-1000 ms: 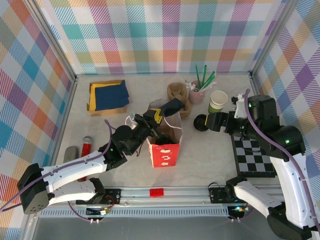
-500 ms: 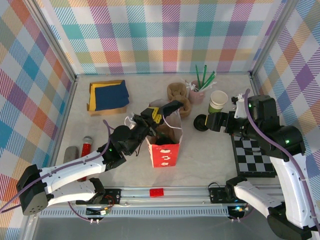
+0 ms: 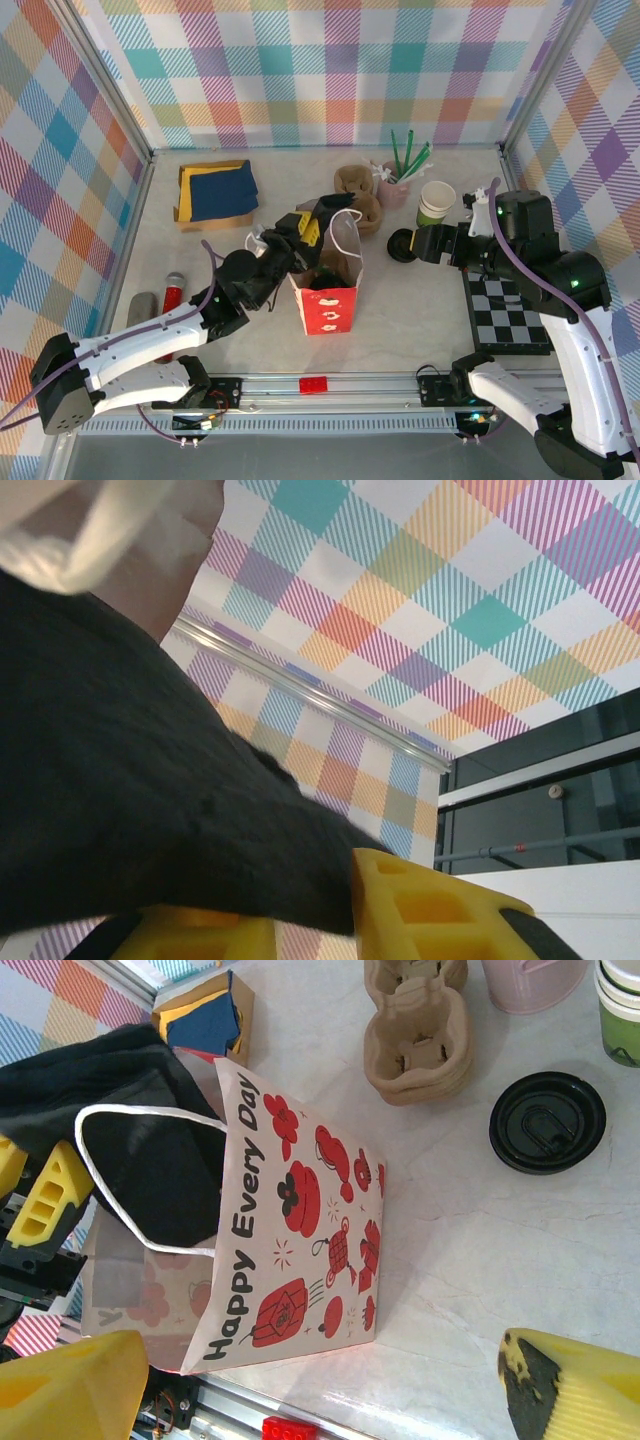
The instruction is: Pack the takeout coffee
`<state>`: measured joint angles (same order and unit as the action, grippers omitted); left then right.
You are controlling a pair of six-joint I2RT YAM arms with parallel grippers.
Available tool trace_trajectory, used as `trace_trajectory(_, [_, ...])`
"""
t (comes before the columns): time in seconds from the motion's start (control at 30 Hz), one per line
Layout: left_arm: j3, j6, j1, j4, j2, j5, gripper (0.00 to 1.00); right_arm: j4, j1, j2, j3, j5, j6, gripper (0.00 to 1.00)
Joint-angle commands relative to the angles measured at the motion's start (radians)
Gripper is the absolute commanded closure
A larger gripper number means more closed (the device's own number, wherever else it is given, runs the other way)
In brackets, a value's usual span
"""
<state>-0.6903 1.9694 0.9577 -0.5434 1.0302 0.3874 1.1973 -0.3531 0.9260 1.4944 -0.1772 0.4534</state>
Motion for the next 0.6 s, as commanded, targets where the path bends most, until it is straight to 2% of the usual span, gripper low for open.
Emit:
trace_trajectory(0.0, [-0.002, 0.078, -0.015, 0.002, -0.024, 0.021, 0.76, -0.011, -0.006, -0.001, 0.011, -0.015, -0.003, 0.09])
trace_trajectory(0.57, [-0.026, 0.053, -0.031, 0.0, 0.001, 0.001, 0.77, -0.013, -0.006, 0.0, 0.008, -0.016, -0.011, 0.09])
